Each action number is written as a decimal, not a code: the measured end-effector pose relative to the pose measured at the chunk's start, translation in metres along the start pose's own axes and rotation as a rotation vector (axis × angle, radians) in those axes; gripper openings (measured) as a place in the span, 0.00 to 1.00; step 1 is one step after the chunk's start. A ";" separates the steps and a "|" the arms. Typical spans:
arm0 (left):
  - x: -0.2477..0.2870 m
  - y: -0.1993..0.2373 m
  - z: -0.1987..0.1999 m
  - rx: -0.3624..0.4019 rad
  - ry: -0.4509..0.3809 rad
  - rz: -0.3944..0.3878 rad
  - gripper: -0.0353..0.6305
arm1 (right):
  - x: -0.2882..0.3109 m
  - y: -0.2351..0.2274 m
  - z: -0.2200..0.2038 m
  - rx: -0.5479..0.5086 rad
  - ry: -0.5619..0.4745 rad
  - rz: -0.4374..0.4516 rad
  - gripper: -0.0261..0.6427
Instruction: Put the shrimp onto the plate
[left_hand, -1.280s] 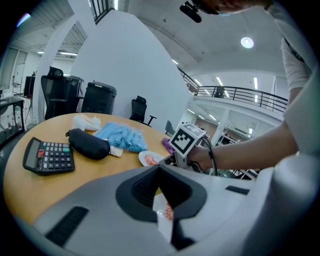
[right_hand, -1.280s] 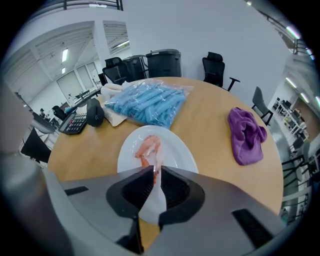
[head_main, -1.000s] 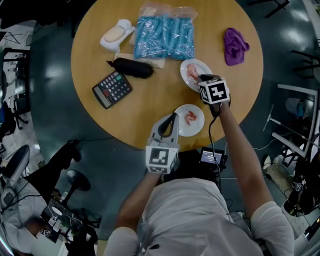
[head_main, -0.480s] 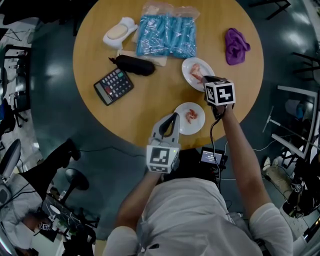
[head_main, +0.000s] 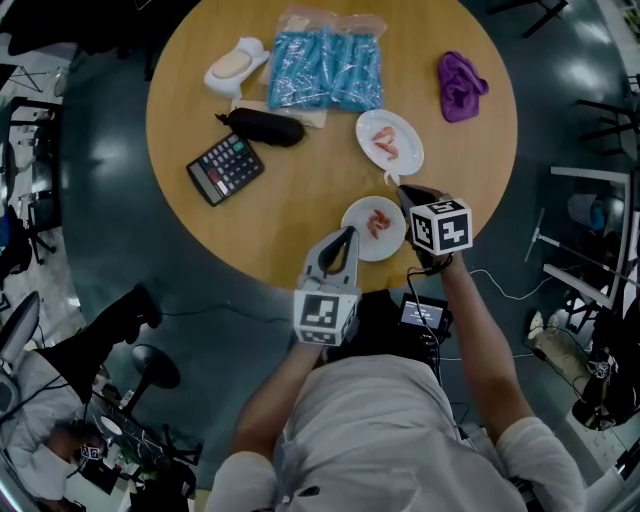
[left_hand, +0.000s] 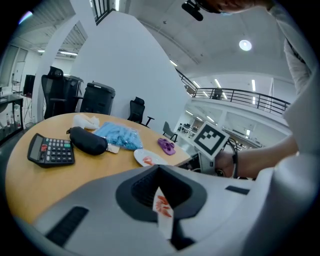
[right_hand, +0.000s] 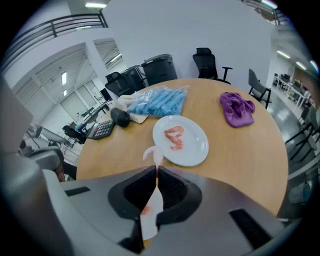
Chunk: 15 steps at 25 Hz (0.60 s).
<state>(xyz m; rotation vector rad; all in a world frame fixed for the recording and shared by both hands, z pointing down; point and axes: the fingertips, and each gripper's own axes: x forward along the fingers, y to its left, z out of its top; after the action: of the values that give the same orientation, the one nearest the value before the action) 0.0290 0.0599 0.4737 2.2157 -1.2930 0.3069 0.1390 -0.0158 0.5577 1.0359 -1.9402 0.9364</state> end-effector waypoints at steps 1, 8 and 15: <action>-0.001 -0.002 -0.001 0.003 0.000 -0.004 0.06 | -0.002 0.009 -0.010 -0.007 0.009 0.011 0.08; -0.014 -0.007 -0.012 -0.001 0.000 -0.004 0.06 | -0.004 0.075 -0.078 -0.005 0.080 0.120 0.08; -0.029 0.001 -0.015 -0.004 -0.005 0.022 0.06 | 0.010 0.103 -0.101 0.333 0.089 0.335 0.08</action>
<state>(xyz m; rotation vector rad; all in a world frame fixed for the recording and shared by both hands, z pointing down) 0.0147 0.0889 0.4730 2.2019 -1.3202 0.3073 0.0710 0.1087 0.5872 0.8404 -1.9591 1.5068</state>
